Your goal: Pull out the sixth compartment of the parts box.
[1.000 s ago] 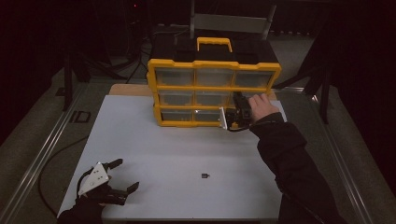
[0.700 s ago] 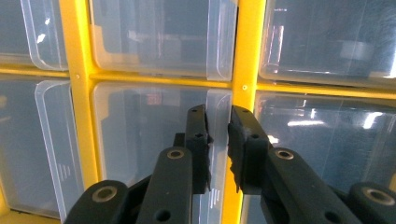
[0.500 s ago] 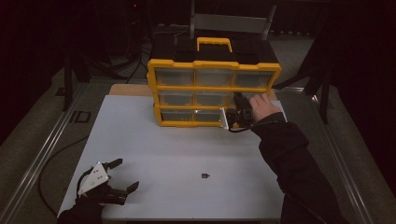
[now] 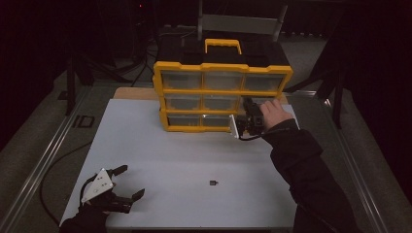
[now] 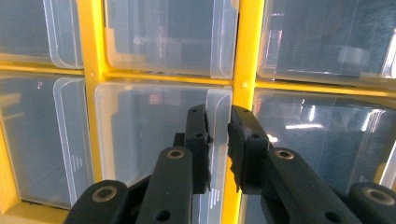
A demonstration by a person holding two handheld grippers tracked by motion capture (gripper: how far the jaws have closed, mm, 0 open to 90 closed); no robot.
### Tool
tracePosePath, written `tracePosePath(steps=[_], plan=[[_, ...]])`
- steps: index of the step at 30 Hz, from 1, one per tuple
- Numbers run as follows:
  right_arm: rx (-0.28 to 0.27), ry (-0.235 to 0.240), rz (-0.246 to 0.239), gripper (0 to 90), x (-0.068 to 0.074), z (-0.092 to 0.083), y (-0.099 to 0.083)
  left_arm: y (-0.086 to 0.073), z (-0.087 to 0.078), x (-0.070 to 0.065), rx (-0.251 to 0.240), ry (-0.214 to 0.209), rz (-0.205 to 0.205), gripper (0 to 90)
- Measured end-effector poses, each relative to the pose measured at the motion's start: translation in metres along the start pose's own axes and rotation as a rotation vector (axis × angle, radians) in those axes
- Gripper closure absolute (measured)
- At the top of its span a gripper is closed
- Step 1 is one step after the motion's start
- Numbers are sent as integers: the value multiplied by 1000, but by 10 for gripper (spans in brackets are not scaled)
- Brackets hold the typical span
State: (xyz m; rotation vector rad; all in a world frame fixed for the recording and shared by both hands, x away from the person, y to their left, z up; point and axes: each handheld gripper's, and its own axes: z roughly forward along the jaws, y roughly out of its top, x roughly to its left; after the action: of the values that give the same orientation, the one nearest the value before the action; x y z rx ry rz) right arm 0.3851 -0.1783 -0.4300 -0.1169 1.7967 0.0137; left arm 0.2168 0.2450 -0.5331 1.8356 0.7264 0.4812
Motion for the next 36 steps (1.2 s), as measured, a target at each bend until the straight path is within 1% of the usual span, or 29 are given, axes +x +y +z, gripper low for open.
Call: tracePosePath(steps=[7,9,12,15,16,20,21,24,26,27,31,32,33,36], plan=[[-17,-16,-4,788,2,-4,-1,0,0,0,4,0,4,5],[-12,-7,-2,788,2,-7,-1,0,0,0,4,0,4,5],[-14,-8,-1,789,2,-8,-1,0,0,0,5,1,5,5],[-19,-14,-7,789,3,-11,-1,0,0,0,3,0,4,5],[-21,-20,-1,789,4,-12,-1,0,0,0,3,0,4,5],[-24,-25,-2,789,5,-15,-1,0,1,-1,4,-1,5,5],[-33,-27,-3,789,6,-17,-2,0,0,-1,4,-1,6,5],[-32,-31,-8,789,7,-19,-1,1,0,-1,4,-1,6,4],[-32,-25,-14,788,8,-22,-1,1,0,-1,3,-1,6,5],[-41,-35,-13,789,9,-22,-1,0,0,-1,4,-1,6,5],[-35,-28,-14,789,9,-26,-2,1,1,-1,3,-1,5,5],[-35,-28,-7,789,9,-26,-2,1,1,-1,4,-1,6,5],[-48,-34,-10,789,9,-26,-2,1,1,-1,4,0,6,5],[-41,-31,-11,789,9,-28,-2,1,0,-1,4,0,7,5]])
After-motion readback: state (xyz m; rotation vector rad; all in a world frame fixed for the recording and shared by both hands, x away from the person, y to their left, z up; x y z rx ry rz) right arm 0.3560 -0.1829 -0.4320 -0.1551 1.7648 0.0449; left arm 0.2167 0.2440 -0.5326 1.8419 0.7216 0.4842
